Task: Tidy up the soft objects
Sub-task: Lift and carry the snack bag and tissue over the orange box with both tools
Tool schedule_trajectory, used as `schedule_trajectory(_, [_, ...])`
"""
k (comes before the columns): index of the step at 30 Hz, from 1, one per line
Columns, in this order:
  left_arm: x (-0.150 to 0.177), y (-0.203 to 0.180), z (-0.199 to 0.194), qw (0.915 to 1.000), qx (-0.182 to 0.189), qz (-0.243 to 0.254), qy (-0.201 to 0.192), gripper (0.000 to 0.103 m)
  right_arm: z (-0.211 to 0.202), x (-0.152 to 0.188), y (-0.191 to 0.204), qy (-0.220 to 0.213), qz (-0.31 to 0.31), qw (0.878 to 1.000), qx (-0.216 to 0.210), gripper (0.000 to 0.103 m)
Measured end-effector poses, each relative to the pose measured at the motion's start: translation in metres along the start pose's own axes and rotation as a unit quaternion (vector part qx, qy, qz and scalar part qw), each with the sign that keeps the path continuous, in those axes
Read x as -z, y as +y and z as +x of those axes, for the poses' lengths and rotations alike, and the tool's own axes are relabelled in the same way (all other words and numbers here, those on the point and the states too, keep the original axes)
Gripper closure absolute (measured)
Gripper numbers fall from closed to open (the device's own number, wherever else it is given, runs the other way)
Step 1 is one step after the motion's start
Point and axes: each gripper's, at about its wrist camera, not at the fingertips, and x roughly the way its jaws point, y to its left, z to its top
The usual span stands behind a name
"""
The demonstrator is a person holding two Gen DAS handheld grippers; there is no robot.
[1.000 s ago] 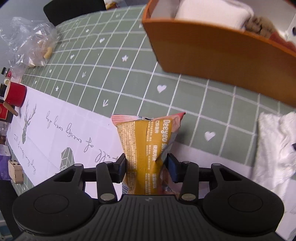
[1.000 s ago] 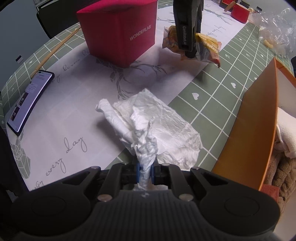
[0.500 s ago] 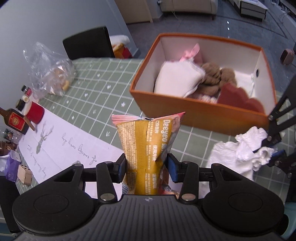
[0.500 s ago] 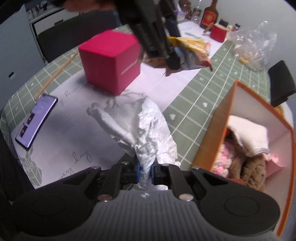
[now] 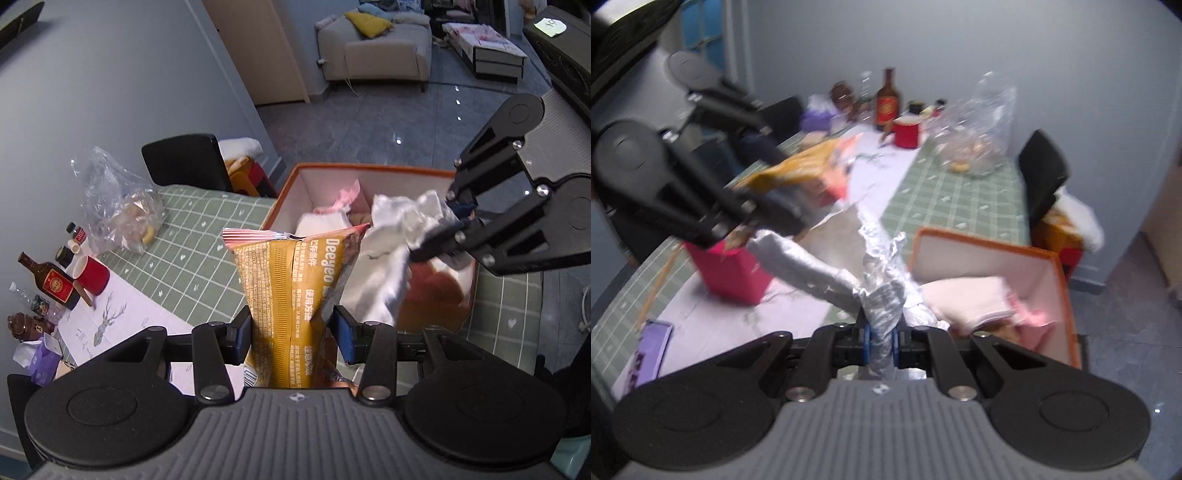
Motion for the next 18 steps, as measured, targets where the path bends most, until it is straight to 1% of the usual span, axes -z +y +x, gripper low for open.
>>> schedule_trajectory(1, [-0.003,-0.002,-0.002,1.0000,0.000,-0.004,-0.007,0.051,-0.004,-0.001,-0.001,-0.007,-0.004,1.000,0.024,0.095])
schedule_trajectory(3, [-0.009,-0.006,-0.004,0.9998,-0.001,-0.011,-0.019,0.051,-0.011,0.000,-0.004,-0.018,-0.006,0.998,0.055,0.095])
schedule_trajectory(7, [-0.026,-0.014,0.001,0.9986,0.013,-0.029,-0.043,0.051,-0.024,0.008,-0.028,-0.031,0.016,0.997,0.069,0.095])
schedule_trajectory(9, [-0.035,-0.021,0.008,0.9976,0.023,-0.039,-0.053,0.051,-0.028,0.010,-0.042,-0.037,0.034,0.996,0.079,0.095])
schedule_trajectory(12, [-0.044,-0.030,0.024,0.9953,0.043,-0.058,-0.065,0.051,-0.028,0.016,-0.061,-0.040,0.062,0.994,0.083,0.095])
schedule_trajectory(14, [-0.048,-0.037,0.040,0.9939,0.054,-0.069,-0.066,0.051,-0.022,0.022,-0.072,-0.031,0.074,0.993,0.084,0.095])
schedule_trajectory(18, [-0.050,-0.053,0.077,0.9951,0.062,-0.067,-0.039,0.051,0.001,0.036,-0.093,-0.001,0.101,0.991,0.089,0.095])
